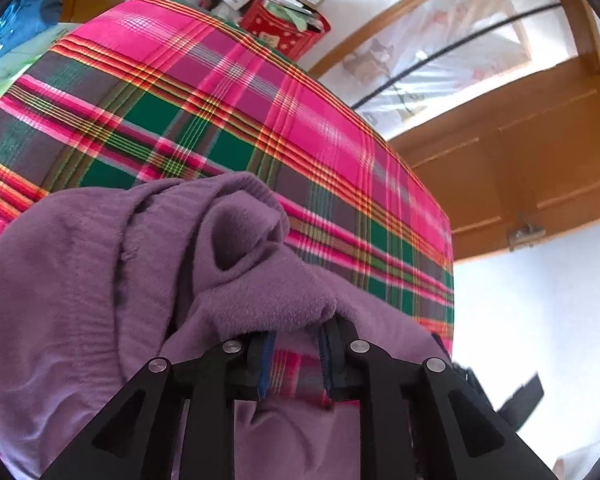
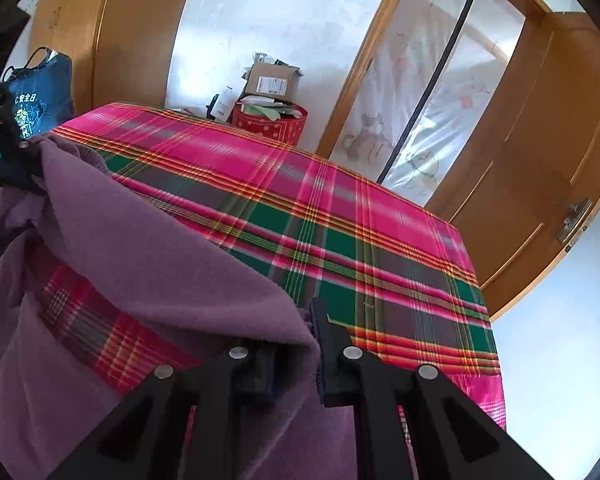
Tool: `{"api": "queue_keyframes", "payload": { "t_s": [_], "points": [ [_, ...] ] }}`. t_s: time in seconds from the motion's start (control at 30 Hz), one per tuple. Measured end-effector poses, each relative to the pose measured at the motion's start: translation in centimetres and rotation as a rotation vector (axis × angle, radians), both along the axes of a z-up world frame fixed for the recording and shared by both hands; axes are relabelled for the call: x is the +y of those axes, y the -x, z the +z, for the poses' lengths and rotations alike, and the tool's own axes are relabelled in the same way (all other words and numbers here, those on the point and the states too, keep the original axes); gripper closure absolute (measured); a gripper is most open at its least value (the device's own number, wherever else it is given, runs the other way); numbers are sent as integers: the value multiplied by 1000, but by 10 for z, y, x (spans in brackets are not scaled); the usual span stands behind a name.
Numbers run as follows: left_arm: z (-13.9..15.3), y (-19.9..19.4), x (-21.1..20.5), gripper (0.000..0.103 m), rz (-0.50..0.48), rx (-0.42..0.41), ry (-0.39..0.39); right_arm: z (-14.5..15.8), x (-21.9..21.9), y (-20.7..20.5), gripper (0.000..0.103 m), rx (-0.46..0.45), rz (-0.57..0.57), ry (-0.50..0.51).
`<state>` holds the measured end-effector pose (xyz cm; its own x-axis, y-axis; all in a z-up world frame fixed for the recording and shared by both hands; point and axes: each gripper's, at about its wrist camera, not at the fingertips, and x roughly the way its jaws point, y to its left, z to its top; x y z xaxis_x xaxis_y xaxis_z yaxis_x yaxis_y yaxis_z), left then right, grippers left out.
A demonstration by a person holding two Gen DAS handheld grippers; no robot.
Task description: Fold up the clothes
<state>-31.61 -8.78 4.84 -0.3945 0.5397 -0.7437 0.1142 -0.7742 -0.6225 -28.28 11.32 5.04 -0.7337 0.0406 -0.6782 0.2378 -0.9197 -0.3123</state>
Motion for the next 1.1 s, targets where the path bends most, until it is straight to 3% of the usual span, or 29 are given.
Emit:
{"api": "queue_keyframes", "payload": {
  "t_s": [0.17,0.37,0.5,0.63,0.77,0.93,1.1],
  "points": [
    [10,-17,-15,74,-78,-21,-27,3,5,-1,89,-55,-15,28],
    [23,-50,-44,74,-22,12,69,12,17,-11,86,-130,-48,127],
    [24,-74,-54,74,-12,23,165,15,17,-26,86,-146,-41,114],
    [19,-98,-59,74,-24,29,238,25,26,-48,85,-140,-40,158],
    [12,-122,-62,74,-54,35,313,29,46,-81,77,-128,-59,223],
    [11,-157,-65,74,-22,98,450,26,77,-127,75,-106,-113,301],
    [6,-184,-80,74,23,103,466,10,100,-175,70,-118,-148,398]
  ]
}}
